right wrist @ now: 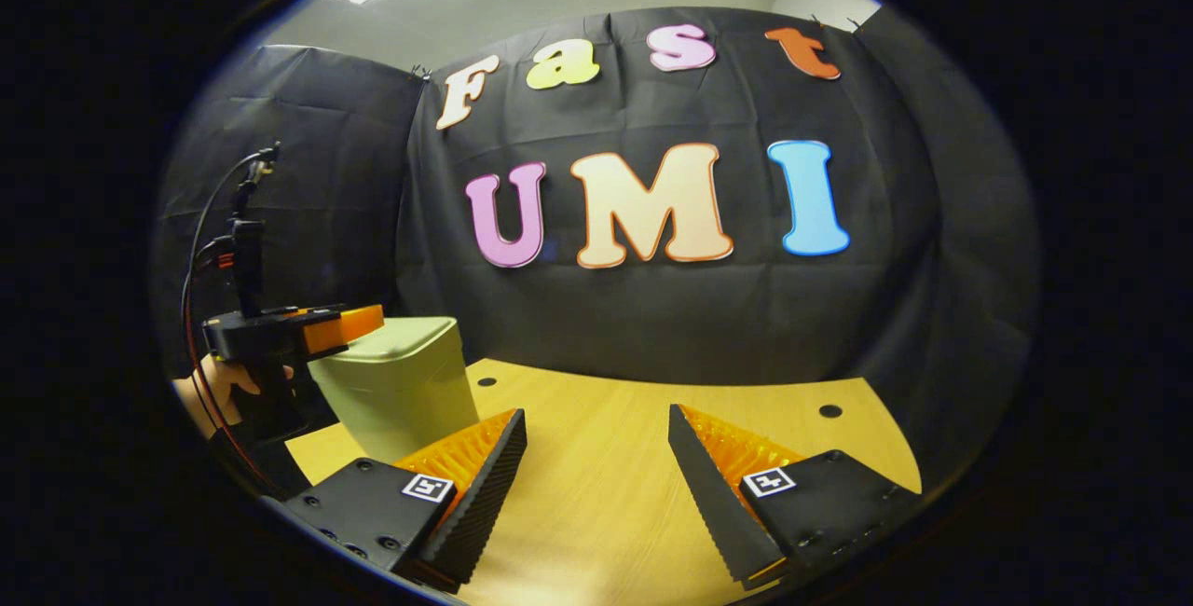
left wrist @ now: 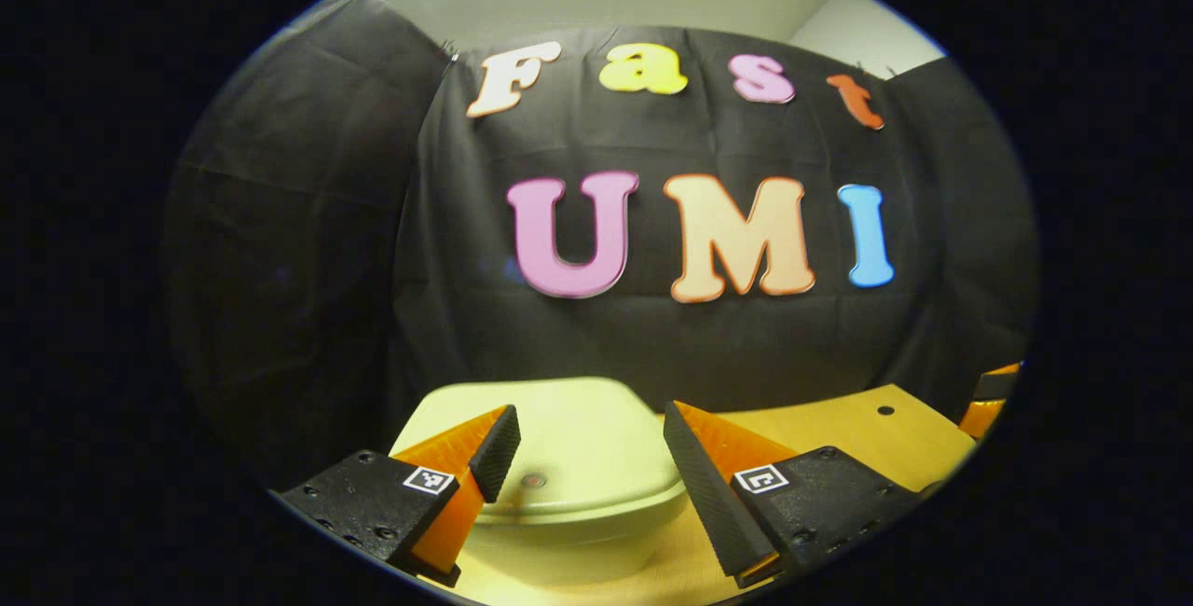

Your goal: Press the lid of the desktop garbage bin to open it, pick up the crumpled paper on the desktop and throw it into the bin, then pick up the pop can on the desktop and drop it into the bin, and finally close the garbage bin lid.

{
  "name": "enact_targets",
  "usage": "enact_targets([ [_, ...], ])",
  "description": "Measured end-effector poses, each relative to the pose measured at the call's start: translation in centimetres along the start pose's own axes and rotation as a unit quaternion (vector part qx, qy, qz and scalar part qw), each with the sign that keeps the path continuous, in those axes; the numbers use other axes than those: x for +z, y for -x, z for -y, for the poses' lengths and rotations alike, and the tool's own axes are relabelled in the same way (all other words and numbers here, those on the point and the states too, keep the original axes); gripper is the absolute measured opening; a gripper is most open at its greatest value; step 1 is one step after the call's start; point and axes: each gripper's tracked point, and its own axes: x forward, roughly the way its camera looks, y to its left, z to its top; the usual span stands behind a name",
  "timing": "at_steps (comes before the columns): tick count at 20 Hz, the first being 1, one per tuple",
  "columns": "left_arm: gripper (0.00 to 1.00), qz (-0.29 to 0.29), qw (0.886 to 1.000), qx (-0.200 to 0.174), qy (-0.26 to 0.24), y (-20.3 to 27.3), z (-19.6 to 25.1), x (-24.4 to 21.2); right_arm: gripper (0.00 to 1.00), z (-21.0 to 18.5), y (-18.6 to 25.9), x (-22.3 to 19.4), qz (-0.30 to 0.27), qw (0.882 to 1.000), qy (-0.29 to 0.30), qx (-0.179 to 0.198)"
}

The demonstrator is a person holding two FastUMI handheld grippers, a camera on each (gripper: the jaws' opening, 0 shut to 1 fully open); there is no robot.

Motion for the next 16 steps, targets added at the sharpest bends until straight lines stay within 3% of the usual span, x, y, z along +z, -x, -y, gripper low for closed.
enact_targets([
  [3, 0.92, 0.047, 0.998, -0.039, 0.000, 0.3, 4.8, 2.8, 0.95, 2.3, 0.9, 3.2, 0.042, 0.999, -0.017, -0.029],
  [8, 0.93, 0.057, 0.993, -0.097, 0.038, 1.7, 11.9, 3.5, 0.96, 5.6, 2.6, 6.9, 0.097, 0.993, -0.020, -0.068],
  [12, 0.93, 0.065, 0.989, -0.120, 0.049, 2.5, 14.6, 4.0, 0.96, 7.0, 4.0, 9.7, 0.147, 0.985, -0.026, -0.081],
  [16, 0.93, 0.062, 0.986, -0.151, 0.039, 2.3, 16.6, 4.1, 0.96, 7.4, 4.3, 10.5, 0.156, 0.983, -0.009, -0.091],
])
